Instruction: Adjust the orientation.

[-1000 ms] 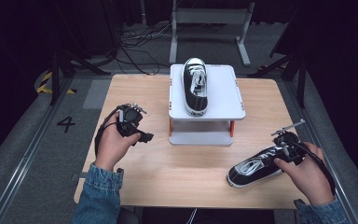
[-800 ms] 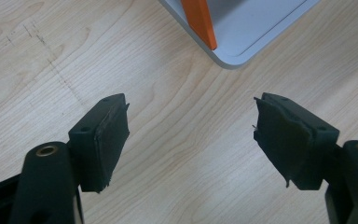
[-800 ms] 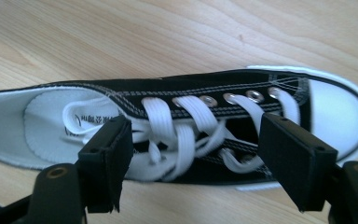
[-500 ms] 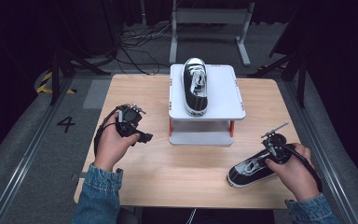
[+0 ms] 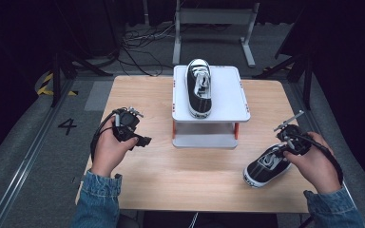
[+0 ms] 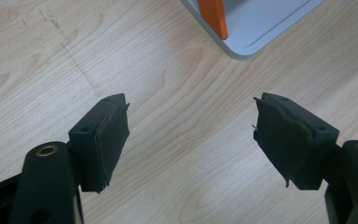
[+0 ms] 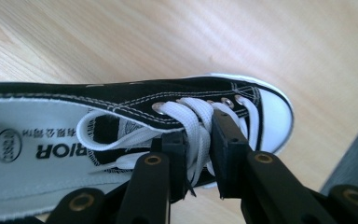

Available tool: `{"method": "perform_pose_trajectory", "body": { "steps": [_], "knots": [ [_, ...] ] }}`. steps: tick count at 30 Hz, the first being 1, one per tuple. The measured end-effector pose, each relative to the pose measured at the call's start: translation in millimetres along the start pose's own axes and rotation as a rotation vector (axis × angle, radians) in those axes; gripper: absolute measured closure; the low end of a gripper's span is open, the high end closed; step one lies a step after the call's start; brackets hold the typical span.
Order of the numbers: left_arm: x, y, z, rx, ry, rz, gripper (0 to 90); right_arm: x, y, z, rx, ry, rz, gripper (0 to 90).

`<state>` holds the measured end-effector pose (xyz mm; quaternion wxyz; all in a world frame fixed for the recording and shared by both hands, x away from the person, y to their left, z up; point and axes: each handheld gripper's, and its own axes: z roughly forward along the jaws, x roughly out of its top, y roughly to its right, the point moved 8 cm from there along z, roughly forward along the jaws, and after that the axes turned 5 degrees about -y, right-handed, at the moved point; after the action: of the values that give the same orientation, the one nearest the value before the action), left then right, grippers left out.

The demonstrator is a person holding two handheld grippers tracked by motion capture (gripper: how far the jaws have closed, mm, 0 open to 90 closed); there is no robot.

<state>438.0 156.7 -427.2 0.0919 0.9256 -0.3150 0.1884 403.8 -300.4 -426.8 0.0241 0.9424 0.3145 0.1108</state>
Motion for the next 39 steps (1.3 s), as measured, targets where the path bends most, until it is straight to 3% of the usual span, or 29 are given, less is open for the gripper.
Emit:
{"method": "perform_pose_trajectory", "body": {
  "steps": [6, 12, 19, 25, 33, 34, 39],
  "knots": [
    [-2.5, -1.5, -1.1, 0.003, 0.002, 0.000, 26.2, 20.3, 15.6, -37.8, -0.069, 0.076, -0.073, 77.7],
    [-4.4, -3.7, -2.6, 0.005, 0.007, -0.008, 26.1, 48.4, 32.2, -84.3, -0.144, 0.151, -0.104, 77.7],
    [-14.2, -8.4, -5.9, 0.004, 0.005, -0.033, 26.2, 85.0, 40.1, -119.8, -0.149, 0.197, -0.154, 77.8],
    [-15.9, -10.7, -6.5, 0.006, 0.005, -0.040, 26.3, 116.5, 39.8, -134.1, -0.123, 0.209, -0.158, 77.8],
    [-17.3, -10.6, -6.5, 0.003, 0.012, -0.041, 26.3, 152.7, 35.2, -135.6, -0.124, 0.222, -0.211, 77.8],
    [-20.7, -11.5, -7.6, 0.007, 0.011, -0.047, 26.5, 164.4, 34.3, -134.0, -0.137, 0.227, -0.248, 77.8],
    [-30.9, -12.0, -10.0, 0.018, 0.000, -0.056, 26.6, 188.0, 33.5, -130.6, -0.170, 0.224, -0.309, 77.7]
  ]
}}
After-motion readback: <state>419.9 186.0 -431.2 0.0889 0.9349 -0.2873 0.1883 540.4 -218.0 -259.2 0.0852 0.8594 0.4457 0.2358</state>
